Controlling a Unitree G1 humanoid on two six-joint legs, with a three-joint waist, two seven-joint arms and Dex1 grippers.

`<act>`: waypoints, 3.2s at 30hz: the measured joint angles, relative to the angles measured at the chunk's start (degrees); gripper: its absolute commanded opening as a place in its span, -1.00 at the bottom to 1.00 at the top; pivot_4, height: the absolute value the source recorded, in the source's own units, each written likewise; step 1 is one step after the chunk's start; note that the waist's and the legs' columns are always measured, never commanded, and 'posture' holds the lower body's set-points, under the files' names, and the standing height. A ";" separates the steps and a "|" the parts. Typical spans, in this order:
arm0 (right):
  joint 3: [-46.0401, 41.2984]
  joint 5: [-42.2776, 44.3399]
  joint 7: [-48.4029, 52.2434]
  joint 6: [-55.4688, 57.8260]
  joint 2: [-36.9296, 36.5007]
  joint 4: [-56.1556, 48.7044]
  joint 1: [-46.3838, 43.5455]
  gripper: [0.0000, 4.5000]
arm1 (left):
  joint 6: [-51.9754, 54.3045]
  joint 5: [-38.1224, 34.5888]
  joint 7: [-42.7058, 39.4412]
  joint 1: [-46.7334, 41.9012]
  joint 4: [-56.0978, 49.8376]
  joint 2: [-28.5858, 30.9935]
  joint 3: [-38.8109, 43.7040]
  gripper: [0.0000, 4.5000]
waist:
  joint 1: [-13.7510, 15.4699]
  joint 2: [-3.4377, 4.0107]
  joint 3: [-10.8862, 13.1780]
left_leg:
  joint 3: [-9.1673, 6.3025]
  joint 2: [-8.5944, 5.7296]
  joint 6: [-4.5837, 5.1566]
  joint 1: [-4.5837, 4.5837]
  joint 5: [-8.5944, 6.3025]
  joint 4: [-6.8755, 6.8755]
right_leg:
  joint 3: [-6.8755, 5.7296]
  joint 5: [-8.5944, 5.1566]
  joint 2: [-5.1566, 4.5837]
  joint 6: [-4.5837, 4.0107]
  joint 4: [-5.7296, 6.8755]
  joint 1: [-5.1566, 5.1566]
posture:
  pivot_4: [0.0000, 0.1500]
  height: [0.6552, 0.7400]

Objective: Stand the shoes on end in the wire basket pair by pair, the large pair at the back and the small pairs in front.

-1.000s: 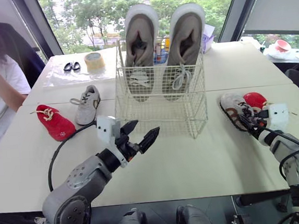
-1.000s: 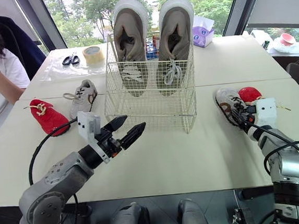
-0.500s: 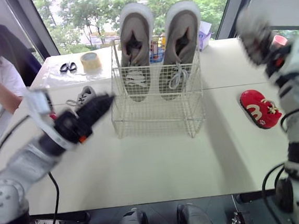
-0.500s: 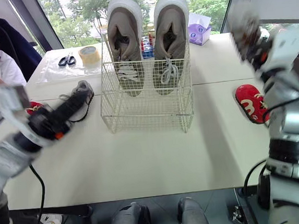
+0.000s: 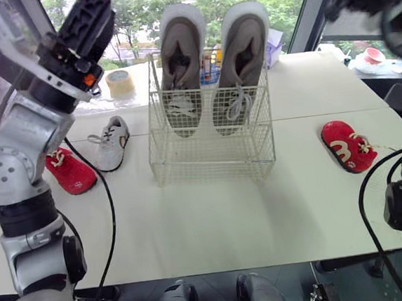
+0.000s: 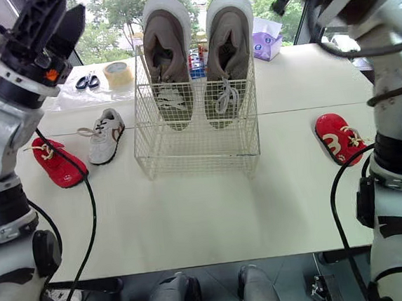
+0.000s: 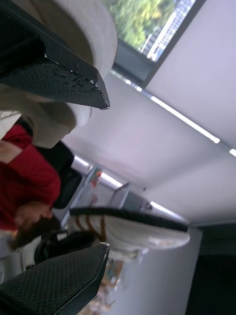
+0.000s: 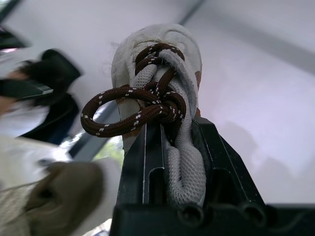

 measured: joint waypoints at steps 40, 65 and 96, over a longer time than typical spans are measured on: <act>-4.06 1.38 13.04 -1.09 0.19 6.39 11.67 0.98 | 16.75 13.57 -18.51 -8.74 11.53 -2.12 5.34 -0.90 | -0.01 -0.33 0.19 | -0.01 0.14 -0.17 -0.04 0.10 0.03 | -0.01 0.00 -0.12 0.01 0.10 -0.07 | 1.00 1.00; -12.90 55.37 -36.51 11.43 38.39 -4.39 12.83 0.98 | 2.07 14.64 -7.09 0.23 0.22 -22.69 1.33 -0.90 | -0.36 -0.38 0.17 | -0.09 0.14 0.16 -0.05 -0.09 -0.01 | -0.04 0.03 0.00 -0.04 0.11 -0.05 | 1.00 1.00; -13.04 51.93 -26.41 11.12 25.64 5.96 4.33 -0.46 | -1.65 35.86 -0.57 19.49 -16.20 -17.09 -8.35 0.95 | -0.39 -0.30 0.22 | -0.09 0.15 0.24 -0.09 -0.14 -0.09 | -0.04 0.02 -0.06 -0.05 0.01 -0.11 | 1.00 1.00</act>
